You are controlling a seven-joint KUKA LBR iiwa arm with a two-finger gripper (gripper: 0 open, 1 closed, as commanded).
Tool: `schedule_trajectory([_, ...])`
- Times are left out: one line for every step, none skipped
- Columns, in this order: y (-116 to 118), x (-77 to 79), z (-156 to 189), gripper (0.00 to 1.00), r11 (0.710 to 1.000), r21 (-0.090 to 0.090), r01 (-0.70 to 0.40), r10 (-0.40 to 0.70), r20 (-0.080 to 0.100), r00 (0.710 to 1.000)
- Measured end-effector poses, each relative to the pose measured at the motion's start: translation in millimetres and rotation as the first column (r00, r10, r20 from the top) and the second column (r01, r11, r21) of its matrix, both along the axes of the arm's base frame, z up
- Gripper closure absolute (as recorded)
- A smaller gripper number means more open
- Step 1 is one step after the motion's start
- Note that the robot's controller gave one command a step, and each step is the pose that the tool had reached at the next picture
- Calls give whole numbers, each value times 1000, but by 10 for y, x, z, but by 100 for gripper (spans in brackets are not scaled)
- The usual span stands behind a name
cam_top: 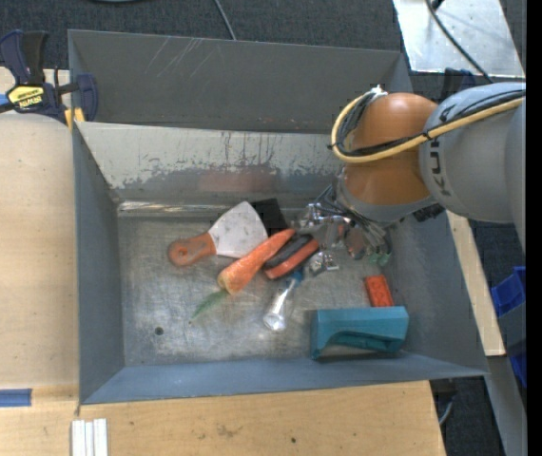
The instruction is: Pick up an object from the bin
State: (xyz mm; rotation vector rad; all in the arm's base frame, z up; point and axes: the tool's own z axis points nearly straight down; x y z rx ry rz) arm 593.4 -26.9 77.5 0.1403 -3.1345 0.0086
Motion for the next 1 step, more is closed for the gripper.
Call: schedule_trajectory([0,0,0,100,1000,0,0,0,0,1000])
